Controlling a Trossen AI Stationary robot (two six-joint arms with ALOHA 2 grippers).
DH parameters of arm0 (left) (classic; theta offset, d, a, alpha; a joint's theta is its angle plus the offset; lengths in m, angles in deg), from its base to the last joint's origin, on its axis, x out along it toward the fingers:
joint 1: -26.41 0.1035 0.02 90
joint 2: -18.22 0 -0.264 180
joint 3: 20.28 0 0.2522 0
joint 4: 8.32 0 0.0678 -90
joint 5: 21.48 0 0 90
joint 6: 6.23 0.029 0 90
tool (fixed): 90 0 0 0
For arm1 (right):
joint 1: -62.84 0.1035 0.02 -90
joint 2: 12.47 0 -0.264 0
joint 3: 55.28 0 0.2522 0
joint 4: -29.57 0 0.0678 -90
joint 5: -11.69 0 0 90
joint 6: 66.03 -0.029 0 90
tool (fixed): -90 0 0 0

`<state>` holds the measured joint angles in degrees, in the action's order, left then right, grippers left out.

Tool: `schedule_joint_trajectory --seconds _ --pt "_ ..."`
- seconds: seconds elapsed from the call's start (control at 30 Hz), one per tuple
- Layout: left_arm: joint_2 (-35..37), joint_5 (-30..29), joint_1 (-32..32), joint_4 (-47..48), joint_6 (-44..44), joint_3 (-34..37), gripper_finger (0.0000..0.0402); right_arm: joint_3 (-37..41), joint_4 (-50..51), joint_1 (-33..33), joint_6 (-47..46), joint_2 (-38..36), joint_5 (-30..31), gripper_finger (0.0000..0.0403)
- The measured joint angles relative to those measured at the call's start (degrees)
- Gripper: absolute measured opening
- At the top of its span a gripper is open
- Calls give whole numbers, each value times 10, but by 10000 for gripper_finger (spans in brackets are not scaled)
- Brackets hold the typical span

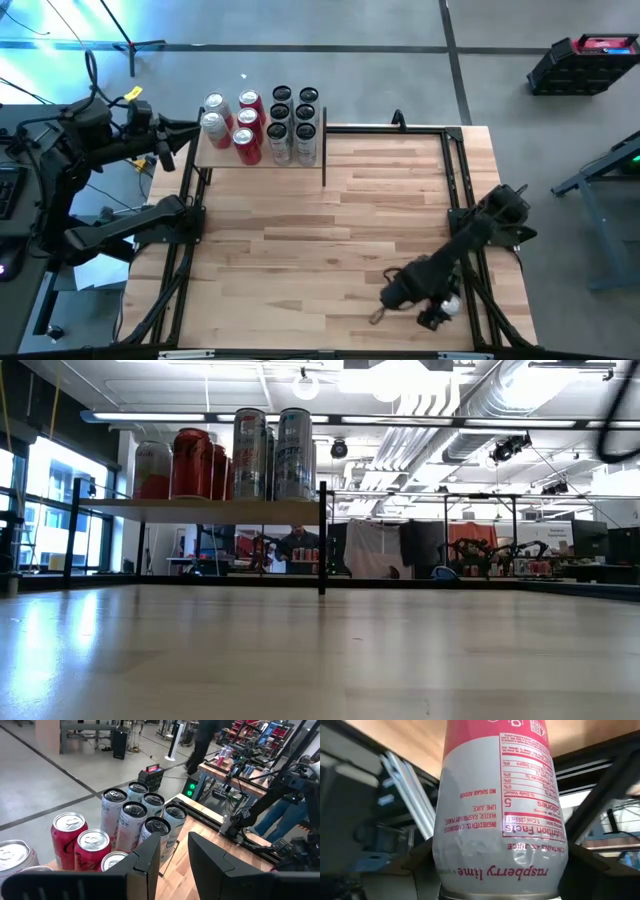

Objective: Place canned beverage on shelf
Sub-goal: Put the pink soda can on the shelf aligned with the other pink soda cans

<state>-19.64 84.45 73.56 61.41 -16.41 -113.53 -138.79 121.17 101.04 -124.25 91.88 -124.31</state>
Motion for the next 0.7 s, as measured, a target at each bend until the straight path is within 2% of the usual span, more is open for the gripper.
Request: schedule_joint_trajectory --seconds 0.13,0.33,0.57,0.7 --pt "9 0 0 0 13 0 90 -50 49 -55 -1 0 35 287" --pt "16 4 0 5 28 0 90 -122 62 -144 -56 0 77 287" --pt "32 90 0 17 67 0 90 -162 44 -242 -153 0 100 287" --pt "45 92 0 22 68 0 90 -169 -2 -287 -185 0 102 287"
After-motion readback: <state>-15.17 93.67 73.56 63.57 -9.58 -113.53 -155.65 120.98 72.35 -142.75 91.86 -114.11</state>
